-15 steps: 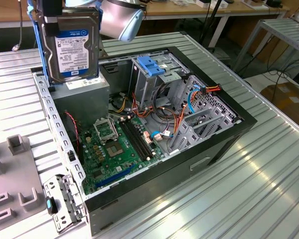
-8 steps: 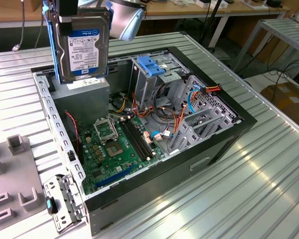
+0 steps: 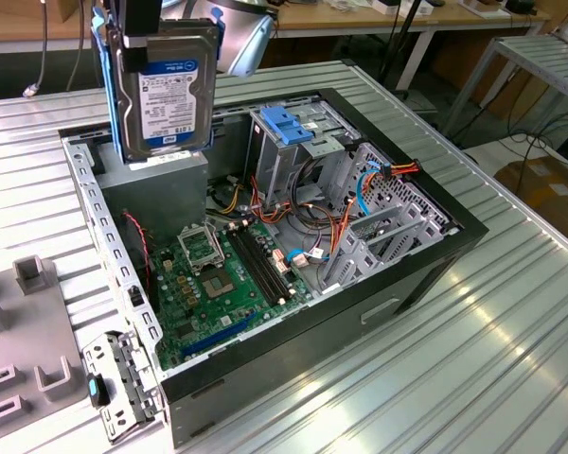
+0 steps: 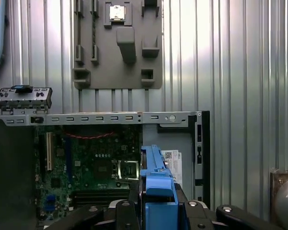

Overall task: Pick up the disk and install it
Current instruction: 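Pick up the disk, then insert the disk into the insertion slot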

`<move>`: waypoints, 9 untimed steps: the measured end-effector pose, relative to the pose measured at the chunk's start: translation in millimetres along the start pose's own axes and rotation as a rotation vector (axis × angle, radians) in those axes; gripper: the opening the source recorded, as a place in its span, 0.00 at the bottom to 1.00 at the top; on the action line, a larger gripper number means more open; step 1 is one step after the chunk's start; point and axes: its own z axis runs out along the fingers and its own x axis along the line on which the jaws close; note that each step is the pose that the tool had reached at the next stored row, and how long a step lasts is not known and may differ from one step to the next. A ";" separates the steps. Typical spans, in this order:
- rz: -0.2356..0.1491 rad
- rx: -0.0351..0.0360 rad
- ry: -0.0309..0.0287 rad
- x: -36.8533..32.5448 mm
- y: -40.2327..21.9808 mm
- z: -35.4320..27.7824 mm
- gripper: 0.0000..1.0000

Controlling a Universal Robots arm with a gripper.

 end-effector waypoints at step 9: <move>0.000 0.0000 0.0001 4.6 -1.0 0.5 0.37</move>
